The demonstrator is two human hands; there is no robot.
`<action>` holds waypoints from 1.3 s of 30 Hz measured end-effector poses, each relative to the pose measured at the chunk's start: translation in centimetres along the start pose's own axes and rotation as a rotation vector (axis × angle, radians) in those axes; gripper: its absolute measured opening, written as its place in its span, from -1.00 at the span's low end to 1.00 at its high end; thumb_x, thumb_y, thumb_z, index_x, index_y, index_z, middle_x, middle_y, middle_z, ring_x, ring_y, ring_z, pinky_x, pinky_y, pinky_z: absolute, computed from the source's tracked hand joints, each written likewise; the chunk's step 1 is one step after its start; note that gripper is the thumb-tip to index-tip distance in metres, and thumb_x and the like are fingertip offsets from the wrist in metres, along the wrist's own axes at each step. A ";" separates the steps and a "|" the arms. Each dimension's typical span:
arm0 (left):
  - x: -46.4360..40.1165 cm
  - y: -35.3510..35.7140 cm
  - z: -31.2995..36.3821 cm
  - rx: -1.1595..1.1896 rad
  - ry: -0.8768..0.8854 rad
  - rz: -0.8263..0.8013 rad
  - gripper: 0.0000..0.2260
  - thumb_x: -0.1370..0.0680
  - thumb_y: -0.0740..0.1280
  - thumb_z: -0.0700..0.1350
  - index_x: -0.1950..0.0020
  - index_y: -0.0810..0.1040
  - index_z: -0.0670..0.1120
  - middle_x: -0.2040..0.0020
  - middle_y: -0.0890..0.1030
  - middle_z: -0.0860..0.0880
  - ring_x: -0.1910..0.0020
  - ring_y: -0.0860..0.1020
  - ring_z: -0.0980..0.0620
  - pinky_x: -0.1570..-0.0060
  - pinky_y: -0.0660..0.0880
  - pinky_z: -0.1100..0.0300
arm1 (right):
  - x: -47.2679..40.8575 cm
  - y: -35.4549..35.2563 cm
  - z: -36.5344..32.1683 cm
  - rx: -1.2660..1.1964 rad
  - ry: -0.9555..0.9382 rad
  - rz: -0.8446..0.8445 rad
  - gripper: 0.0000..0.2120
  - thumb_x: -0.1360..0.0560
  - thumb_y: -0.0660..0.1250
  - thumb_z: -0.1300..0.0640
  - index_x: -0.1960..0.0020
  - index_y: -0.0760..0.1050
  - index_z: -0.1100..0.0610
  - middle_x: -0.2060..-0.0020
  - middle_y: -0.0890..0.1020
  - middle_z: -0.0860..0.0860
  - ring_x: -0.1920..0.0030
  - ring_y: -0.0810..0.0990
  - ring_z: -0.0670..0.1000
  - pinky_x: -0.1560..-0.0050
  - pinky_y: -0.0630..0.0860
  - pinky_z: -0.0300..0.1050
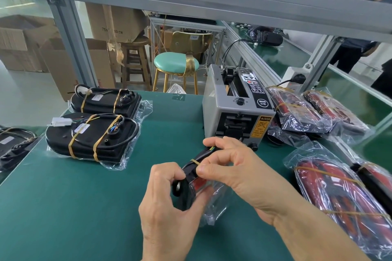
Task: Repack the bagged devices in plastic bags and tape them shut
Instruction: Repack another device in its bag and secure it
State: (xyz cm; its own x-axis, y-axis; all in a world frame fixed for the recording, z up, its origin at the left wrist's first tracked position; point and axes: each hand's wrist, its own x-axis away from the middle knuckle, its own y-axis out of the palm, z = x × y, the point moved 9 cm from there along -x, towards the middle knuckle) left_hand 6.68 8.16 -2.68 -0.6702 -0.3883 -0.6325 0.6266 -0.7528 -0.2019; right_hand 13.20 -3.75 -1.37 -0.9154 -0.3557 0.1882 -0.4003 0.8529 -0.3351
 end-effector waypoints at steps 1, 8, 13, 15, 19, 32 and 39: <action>0.0 0.0 0.1 0.001 0.008 0.001 -0.64 -0.28 0.46 0.05 0.08 0.37 0.00 0.14 0.45 0.07 0.21 0.48 0.05 0.24 0.46 0.14 | 0.0 0.0 0.0 0.003 -0.003 0.001 -0.89 -0.41 0.47 0.16 0.28 0.70 0.05 -0.17 0.44 -0.29 -0.35 0.23 -0.29 -0.36 0.17 -0.15; -0.3 0.0 1.2 -0.018 0.107 -0.007 -0.72 -0.32 0.45 0.02 0.07 0.44 0.01 0.14 0.48 0.02 0.17 0.46 0.17 0.23 0.42 0.37 | 0.0 -0.1 -0.1 0.049 -0.039 0.022 -0.87 -0.40 0.47 0.15 0.32 0.69 0.03 -0.12 0.45 -0.33 -0.33 0.24 -0.29 -0.29 0.20 -0.23; -0.2 0.0 1.1 -0.017 0.110 -0.003 -0.77 -0.33 0.45 0.02 0.12 0.47 0.01 0.17 0.48 -0.04 0.21 0.47 0.14 0.27 0.44 0.29 | -0.1 -0.2 -0.1 0.100 -0.062 0.048 -0.88 -0.40 0.47 0.15 0.31 0.69 0.07 -0.03 0.47 -0.37 -0.29 0.25 -0.34 -0.11 0.17 -0.48; -0.2 0.0 1.2 -0.018 0.126 0.003 -0.77 -0.33 0.45 0.02 0.13 0.47 0.00 0.18 0.48 -0.05 0.20 0.46 0.14 0.29 0.43 0.28 | -0.1 -0.2 0.0 0.137 -0.073 0.064 -0.89 -0.39 0.47 0.16 0.31 0.69 0.11 -0.04 0.48 -0.34 -0.26 0.24 -0.38 -0.03 0.14 -0.58; -0.1 -0.2 1.4 -0.046 0.169 0.019 -0.80 -0.36 0.44 0.02 0.16 0.48 -0.01 0.18 0.46 -0.02 0.27 0.44 0.10 0.34 0.41 0.24 | -0.1 -0.2 -0.1 0.196 -0.111 0.131 -0.91 -0.34 0.46 0.16 0.33 0.67 0.12 -0.08 0.49 -0.28 -0.23 0.30 -0.35 -0.08 0.20 -0.51; 0.5 -0.2 1.3 -0.068 0.225 0.026 -0.75 -0.37 0.49 0.00 0.12 0.50 -0.08 0.14 0.54 -0.07 0.20 0.53 -0.01 0.23 0.48 0.23 | 0.6 -1.7 -0.4 0.087 -0.176 0.281 -0.90 -0.36 0.46 0.17 0.22 0.57 0.00 0.05 0.55 -0.21 0.12 0.52 -0.29 0.13 0.37 -0.52; 0.7 -0.4 1.0 -0.066 0.177 0.029 -0.66 -0.40 0.48 0.01 0.28 0.44 -0.21 0.19 0.53 -0.04 0.22 0.50 0.02 0.22 0.43 0.33 | 0.4 -1.2 0.4 0.188 -0.153 0.284 -0.85 -0.39 0.42 0.13 0.19 0.48 -0.08 0.05 0.49 -0.27 -0.05 0.44 -0.20 -0.17 0.34 -0.19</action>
State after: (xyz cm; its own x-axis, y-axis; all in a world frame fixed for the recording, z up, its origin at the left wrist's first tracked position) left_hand 5.59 7.61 -2.27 -0.5747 -0.3053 -0.7593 0.6730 -0.7041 -0.2263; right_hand 13.30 -5.05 -1.32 -0.9810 -0.1798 -0.0723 -0.1166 0.8458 -0.5206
